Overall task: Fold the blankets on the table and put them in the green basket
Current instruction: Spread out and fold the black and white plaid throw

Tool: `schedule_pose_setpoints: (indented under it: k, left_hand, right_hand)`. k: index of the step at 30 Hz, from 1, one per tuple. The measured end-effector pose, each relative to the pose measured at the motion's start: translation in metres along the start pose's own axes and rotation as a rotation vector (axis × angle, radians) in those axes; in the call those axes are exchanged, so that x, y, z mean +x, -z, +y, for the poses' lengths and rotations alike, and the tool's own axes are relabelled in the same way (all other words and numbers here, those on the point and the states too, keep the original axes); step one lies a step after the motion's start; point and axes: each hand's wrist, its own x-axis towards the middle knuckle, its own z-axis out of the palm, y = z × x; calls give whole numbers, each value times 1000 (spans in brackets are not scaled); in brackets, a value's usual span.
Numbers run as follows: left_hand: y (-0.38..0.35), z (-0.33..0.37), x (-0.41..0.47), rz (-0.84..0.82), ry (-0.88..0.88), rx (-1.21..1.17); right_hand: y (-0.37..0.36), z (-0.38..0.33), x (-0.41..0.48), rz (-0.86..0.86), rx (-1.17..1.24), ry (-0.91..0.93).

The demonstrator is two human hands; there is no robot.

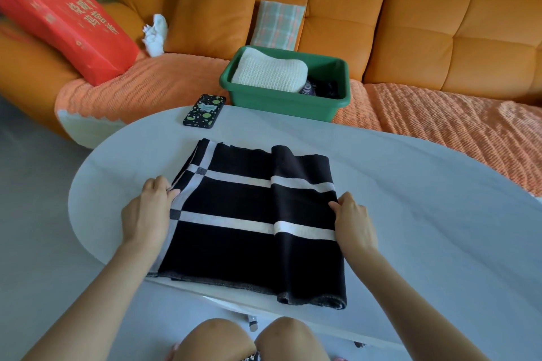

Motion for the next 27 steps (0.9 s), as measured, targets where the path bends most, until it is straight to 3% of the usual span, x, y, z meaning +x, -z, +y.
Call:
schedule_pose_setpoints:
  k: [10,18,21,25,27]
  left_hand:
    - [-2,-3,9,3,72,35]
    - [3,21,26,-137,103,120]
    - [-1,32,52,-90,122,52]
    - [-20,39,89,-191,271,-99]
    - [-29,42,92,-136,243,-114]
  right_hand:
    - [5,5,7,-10,5,0]
    - [11,-7,20,-37,-84,-47]
    - [12,-19,47,-28,-77,-72]
    - [0,-34,73,-44,-57,-130]
    - [-9,-34,77,-5,-54,-125]
